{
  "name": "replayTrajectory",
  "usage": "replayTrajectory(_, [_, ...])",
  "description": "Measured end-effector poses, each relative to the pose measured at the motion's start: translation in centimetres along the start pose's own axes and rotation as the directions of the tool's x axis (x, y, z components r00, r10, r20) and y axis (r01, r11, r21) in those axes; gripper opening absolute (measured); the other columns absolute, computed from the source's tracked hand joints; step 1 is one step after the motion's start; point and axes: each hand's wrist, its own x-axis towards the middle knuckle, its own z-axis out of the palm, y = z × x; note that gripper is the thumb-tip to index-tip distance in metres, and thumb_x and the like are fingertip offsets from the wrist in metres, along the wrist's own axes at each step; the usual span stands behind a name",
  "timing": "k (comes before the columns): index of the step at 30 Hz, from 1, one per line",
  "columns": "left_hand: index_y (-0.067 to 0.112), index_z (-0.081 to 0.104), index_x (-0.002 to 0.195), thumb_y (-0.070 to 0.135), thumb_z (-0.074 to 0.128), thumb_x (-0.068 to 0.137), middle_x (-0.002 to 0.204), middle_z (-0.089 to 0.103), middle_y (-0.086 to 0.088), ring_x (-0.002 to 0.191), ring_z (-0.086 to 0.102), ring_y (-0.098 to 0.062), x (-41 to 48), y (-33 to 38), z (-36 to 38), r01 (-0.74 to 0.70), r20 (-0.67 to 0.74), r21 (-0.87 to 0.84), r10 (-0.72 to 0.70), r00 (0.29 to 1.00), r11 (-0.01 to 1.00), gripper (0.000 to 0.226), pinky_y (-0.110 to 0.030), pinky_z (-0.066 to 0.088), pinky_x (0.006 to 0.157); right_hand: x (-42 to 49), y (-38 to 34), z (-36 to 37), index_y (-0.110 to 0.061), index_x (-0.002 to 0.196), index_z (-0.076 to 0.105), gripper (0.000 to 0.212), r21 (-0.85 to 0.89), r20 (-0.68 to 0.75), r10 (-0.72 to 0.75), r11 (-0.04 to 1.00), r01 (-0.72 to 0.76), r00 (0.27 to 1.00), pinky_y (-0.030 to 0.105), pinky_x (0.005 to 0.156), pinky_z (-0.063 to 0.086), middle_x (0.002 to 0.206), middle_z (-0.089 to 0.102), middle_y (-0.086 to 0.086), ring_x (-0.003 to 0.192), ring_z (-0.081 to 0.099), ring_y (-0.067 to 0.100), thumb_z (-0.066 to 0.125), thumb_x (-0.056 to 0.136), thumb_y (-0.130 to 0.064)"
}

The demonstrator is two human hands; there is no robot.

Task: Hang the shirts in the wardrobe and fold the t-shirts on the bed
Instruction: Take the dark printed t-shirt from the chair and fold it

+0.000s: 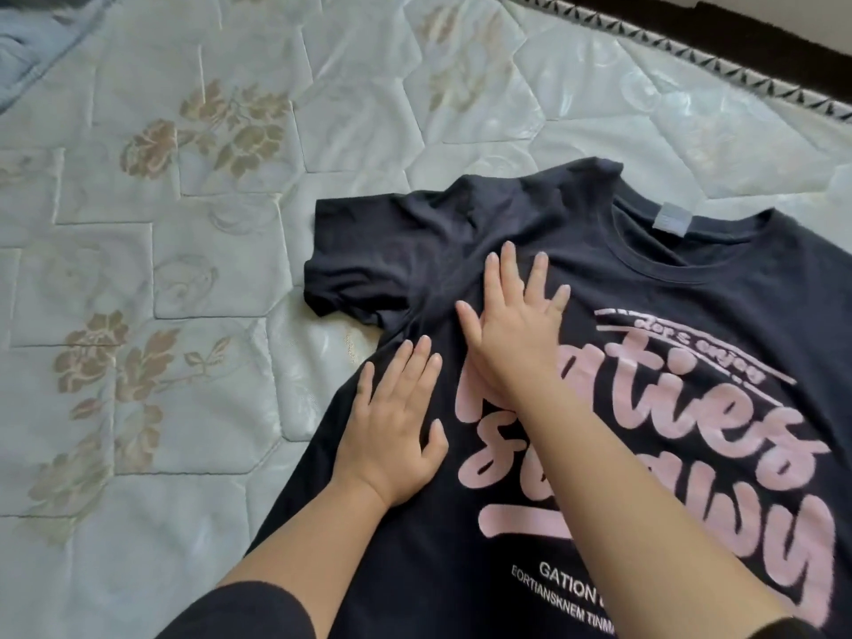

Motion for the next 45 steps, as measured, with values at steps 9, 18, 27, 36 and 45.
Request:
replayTrajectory(9, [0.012,0.034,0.141,0.035,0.04,0.077,0.151,0.033,-0.007,0.139,0.025,-0.019,0.1,0.1,-0.1,0.005,0.014,0.014,-0.005,1.0,1.0,0.068,-0.045,0.017,0.11,4.8,1.3,-0.7,-0.026,0.145,0.035,0.065,-0.054,0.023,-0.53,0.846,0.531,0.847,0.057,0.107,0.023,0.152,0.031,-0.005,0.142,0.027,0.025,0.023,0.088,-0.056])
replayTrajectory(18, [0.012,0.034,0.141,0.034,0.039,0.078,0.152,0.031,-0.006,0.139,0.025,-0.019,0.2,0.1,-0.3,0.01,0.027,0.021,-0.011,1.0,1.0,0.067,-0.044,0.015,0.111,7.9,7.5,-4.9,-0.024,0.152,0.006,0.063,-0.11,0.003,-0.116,0.987,0.116,0.993,0.059,0.111,-0.003,0.159,-0.003,-0.005,0.146,-0.007,0.023,0.027,0.098,-0.049])
replayTrajectory(27, [0.01,0.034,0.139,0.035,0.039,0.077,0.15,0.034,-0.008,0.138,0.026,-0.021,0.4,0.1,-0.1,0.01,0.025,0.037,-0.011,1.0,0.999,0.067,-0.044,0.016,0.111,0.4,1.0,1.0,-0.022,0.134,0.052,0.053,-0.091,-0.053,-0.565,0.824,0.56,0.823,0.047,0.099,0.027,0.142,0.048,-0.003,0.13,0.046,0.025,0.034,0.089,-0.043])
replayTrajectory(36, [0.012,0.033,0.141,0.034,0.038,0.078,0.151,0.032,-0.007,0.138,0.026,-0.02,0.2,0.1,-0.2,0.008,0.017,0.018,-0.009,1.0,1.0,0.067,-0.044,0.015,0.11,7.2,10.7,-4.4,-0.028,0.151,0.004,0.06,-0.136,0.027,0.0,0.991,0.004,1.0,0.052,0.115,0.001,0.159,-0.002,-0.01,0.146,-0.005,0.024,0.021,0.098,-0.051])
replayTrajectory(45, [0.009,0.033,0.141,0.034,0.036,0.079,0.151,0.032,-0.008,0.139,0.025,-0.021,0.2,-0.1,0.1,-0.002,0.014,0.047,0.002,1.0,0.999,0.068,-0.045,0.015,0.11,-2.5,-0.9,1.1,-0.018,0.134,0.052,0.054,-0.025,-0.058,-0.309,0.951,0.308,0.949,0.056,0.101,0.037,0.144,0.046,0.004,0.133,0.042,0.03,0.033,0.088,-0.039])
